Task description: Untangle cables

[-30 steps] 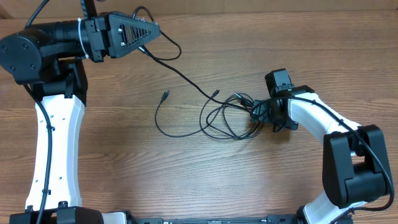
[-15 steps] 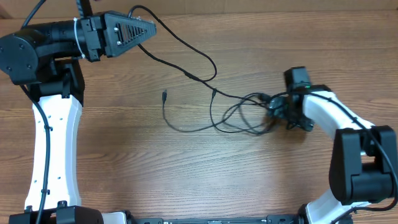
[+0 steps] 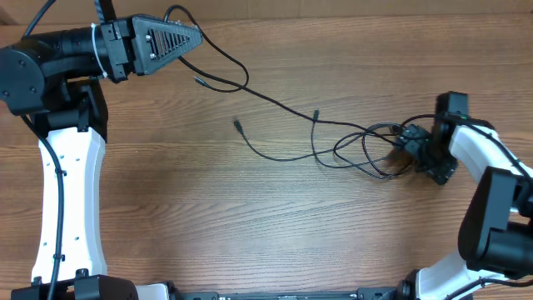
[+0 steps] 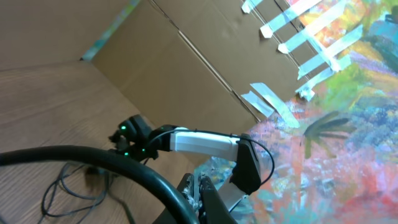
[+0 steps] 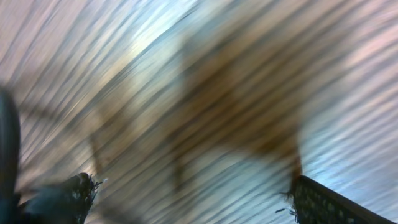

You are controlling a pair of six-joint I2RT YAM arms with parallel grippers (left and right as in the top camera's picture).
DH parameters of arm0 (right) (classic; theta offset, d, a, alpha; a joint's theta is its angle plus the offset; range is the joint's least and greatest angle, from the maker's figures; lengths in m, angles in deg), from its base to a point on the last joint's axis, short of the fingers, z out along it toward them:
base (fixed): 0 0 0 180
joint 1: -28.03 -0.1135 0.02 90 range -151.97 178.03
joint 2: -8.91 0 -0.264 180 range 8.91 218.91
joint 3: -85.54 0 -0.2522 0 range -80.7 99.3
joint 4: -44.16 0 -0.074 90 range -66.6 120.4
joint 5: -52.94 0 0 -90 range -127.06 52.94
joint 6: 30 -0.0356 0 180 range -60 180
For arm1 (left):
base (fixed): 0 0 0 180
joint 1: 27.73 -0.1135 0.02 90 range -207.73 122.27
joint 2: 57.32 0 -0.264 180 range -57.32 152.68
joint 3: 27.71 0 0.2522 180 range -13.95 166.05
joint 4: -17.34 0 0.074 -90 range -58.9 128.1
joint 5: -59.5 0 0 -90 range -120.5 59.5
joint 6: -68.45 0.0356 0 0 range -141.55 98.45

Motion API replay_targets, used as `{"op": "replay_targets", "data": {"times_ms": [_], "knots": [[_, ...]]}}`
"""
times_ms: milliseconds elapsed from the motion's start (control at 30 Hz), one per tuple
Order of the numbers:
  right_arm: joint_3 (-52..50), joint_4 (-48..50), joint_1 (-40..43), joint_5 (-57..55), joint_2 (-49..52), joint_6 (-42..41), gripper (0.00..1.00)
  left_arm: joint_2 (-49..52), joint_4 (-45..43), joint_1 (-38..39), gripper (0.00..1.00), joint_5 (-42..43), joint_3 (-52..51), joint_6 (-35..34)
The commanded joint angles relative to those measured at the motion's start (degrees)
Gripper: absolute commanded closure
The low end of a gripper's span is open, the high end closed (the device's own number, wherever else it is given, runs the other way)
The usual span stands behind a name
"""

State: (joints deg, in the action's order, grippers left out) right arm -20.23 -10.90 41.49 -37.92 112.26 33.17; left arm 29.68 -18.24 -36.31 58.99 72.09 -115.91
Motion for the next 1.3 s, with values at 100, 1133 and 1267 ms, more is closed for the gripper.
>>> {"op": "replay_targets", "data": {"times_ms": [100, 1133, 1267], "knots": [[-0.42, 0.57, 6.29, 1.77, 0.33, -2.36, 0.00, -1.62, -0.39, -1.16, 0.96, 1.14, 1.79, -0.83], [-0.42, 0.70, 7.63, 13.99, 0.33, -2.32, 0.00, -1.51, -0.31, 1.60, 0.96, 1.14, -0.50, 0.04], [-0.42, 0.70, 7.63, 13.99, 0.33, -2.32, 0.00, -1.20, -0.15, 4.00, 0.96, 1.14, -0.50, 1.70]]}}
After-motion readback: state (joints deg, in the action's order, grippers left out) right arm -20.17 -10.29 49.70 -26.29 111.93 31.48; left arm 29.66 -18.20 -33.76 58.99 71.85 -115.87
